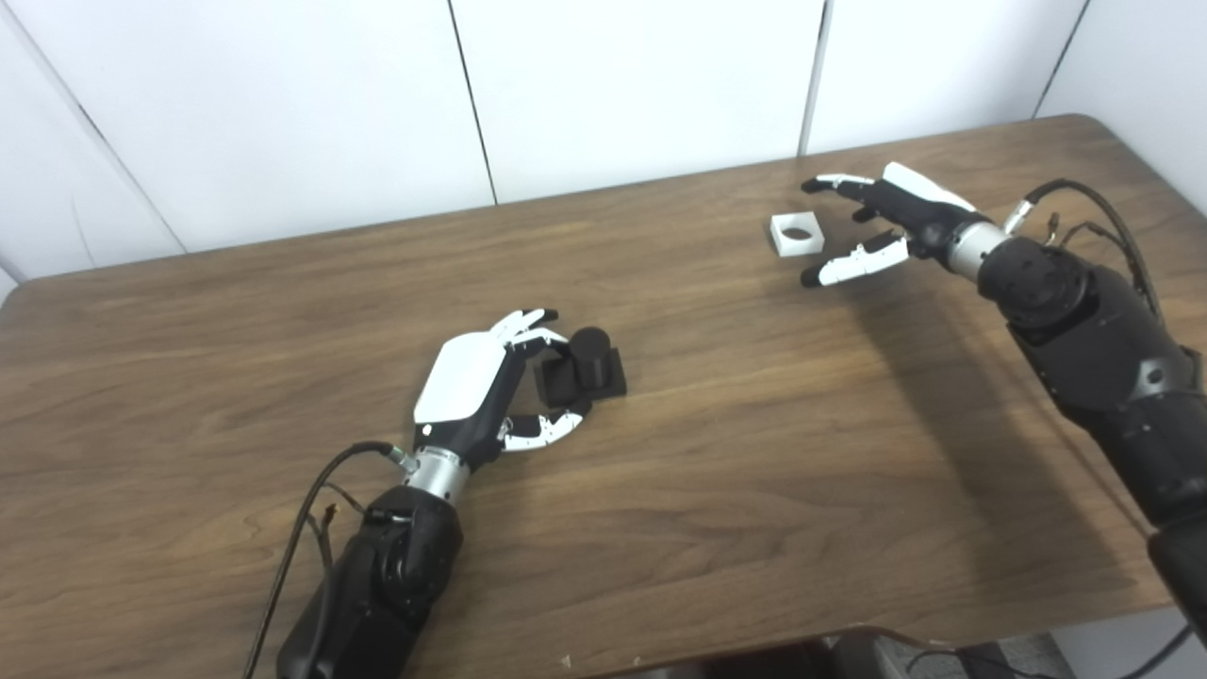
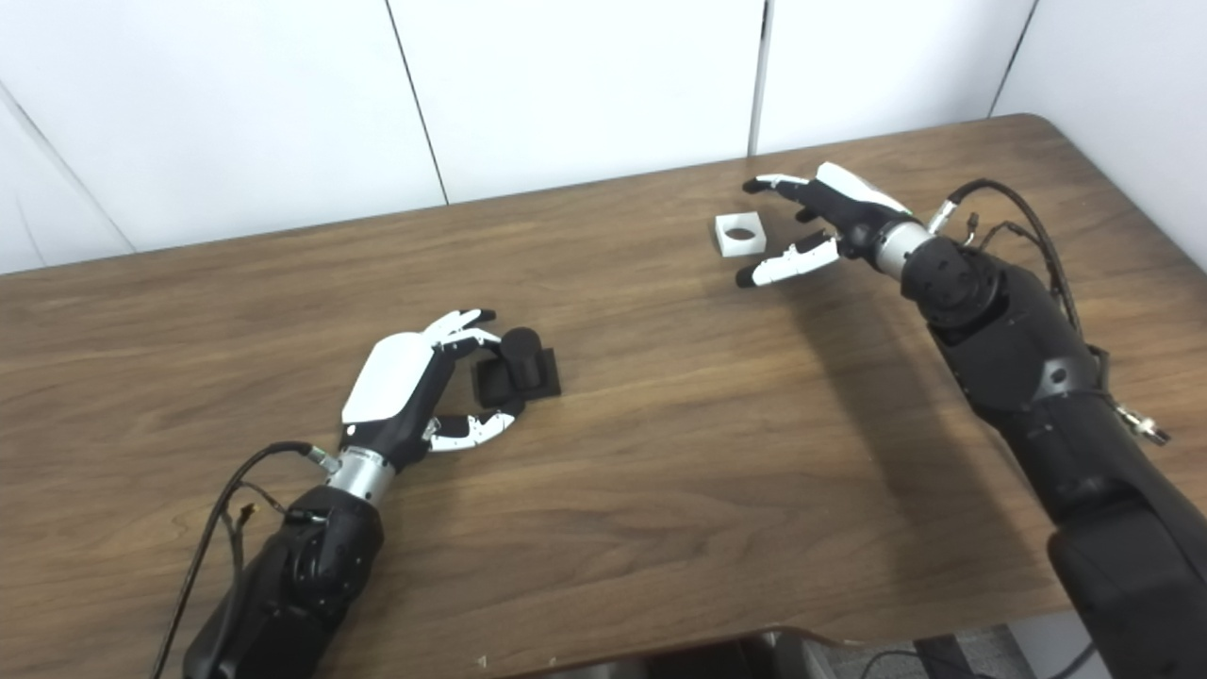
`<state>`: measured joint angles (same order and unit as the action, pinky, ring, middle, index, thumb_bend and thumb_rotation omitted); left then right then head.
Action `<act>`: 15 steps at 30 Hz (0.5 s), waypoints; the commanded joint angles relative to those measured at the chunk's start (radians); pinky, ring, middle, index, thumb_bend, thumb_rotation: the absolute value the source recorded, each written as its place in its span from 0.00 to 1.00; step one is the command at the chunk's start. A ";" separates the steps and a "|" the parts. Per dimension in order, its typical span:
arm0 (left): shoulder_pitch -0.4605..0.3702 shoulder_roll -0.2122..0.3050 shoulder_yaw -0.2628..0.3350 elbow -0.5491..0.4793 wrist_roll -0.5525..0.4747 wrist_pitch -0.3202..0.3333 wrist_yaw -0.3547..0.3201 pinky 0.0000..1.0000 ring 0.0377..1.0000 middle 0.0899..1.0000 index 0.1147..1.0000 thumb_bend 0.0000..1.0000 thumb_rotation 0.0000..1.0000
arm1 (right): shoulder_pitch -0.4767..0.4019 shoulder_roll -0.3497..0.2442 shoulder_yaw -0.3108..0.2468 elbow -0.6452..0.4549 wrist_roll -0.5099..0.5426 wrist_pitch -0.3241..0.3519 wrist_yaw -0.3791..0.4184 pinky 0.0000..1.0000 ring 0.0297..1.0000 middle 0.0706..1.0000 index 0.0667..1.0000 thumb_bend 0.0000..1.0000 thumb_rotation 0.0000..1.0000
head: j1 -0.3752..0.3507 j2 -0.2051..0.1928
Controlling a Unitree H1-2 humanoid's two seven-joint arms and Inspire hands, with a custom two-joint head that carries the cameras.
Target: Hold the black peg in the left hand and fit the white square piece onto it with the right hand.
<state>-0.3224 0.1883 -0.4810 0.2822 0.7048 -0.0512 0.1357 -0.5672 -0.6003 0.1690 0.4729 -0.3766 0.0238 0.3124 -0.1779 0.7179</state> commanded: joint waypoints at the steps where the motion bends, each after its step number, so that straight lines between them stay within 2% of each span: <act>1: 0.051 0.026 -0.025 0.078 0.022 0.042 -0.076 0.82 0.91 0.88 0.58 0.72 0.24 | -0.080 -0.013 -0.003 0.015 -0.013 -0.049 -0.036 0.88 0.98 0.95 0.90 0.89 0.37 | -0.003 0.000; 9: 0.045 0.024 -0.026 0.091 0.022 0.035 -0.069 0.82 0.91 0.88 0.58 0.73 0.23 | -0.162 -0.008 0.018 0.140 -0.034 -0.088 -0.055 0.86 0.96 0.94 0.90 0.87 0.33 | 0.006 -0.004; 15: 0.044 0.027 -0.025 0.091 0.019 0.030 -0.069 0.82 0.91 0.88 0.58 0.72 0.24 | -0.201 0.002 0.035 0.213 -0.052 -0.094 -0.070 0.87 0.96 0.95 0.90 0.86 0.32 | 0.011 -0.007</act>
<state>-0.3258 0.1893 -0.4833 0.2854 0.7045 -0.0536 0.1364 -0.7057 -0.5888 0.2062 0.6881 -0.4260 -0.0345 0.2724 -0.1657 0.7102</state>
